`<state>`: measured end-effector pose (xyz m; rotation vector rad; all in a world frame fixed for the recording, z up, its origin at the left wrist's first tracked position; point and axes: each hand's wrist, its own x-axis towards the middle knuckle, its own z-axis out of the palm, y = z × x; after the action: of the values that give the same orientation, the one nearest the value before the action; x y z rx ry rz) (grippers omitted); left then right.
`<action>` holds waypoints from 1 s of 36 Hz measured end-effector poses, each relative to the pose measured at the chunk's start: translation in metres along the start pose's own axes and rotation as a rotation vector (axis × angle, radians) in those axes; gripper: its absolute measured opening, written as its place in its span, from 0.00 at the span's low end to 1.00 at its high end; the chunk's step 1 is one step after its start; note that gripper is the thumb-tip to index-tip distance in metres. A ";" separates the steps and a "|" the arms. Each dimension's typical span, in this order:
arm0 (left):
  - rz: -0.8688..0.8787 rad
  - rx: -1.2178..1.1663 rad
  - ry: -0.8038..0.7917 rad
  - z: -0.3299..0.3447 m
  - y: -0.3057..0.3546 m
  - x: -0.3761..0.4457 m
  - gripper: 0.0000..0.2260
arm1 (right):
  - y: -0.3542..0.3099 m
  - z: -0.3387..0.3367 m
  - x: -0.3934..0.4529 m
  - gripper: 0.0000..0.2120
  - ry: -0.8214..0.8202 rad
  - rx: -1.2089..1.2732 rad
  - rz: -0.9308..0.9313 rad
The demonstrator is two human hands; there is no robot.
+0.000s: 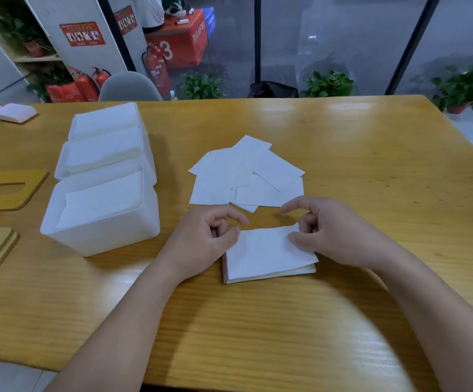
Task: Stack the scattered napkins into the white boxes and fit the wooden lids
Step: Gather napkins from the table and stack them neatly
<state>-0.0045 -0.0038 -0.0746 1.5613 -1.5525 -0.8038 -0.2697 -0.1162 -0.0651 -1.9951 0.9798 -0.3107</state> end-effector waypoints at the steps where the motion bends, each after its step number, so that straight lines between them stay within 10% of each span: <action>1: 0.002 0.029 0.001 0.001 0.000 -0.001 0.09 | 0.001 0.001 0.000 0.18 0.010 -0.024 -0.011; 8: 0.024 0.219 0.109 0.002 -0.007 0.001 0.07 | 0.006 0.001 0.004 0.12 0.205 -0.206 -0.131; 22: 0.006 0.167 0.176 0.005 -0.011 0.004 0.07 | 0.009 0.015 0.012 0.34 0.144 -0.575 -0.180; 36: 0.077 0.148 0.222 0.008 -0.002 0.004 0.18 | 0.006 0.019 0.011 0.09 0.414 -0.257 -0.522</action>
<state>-0.0097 -0.0083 -0.0799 1.6257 -1.5257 -0.4640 -0.2554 -0.1148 -0.0823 -2.4688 0.7499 -0.9544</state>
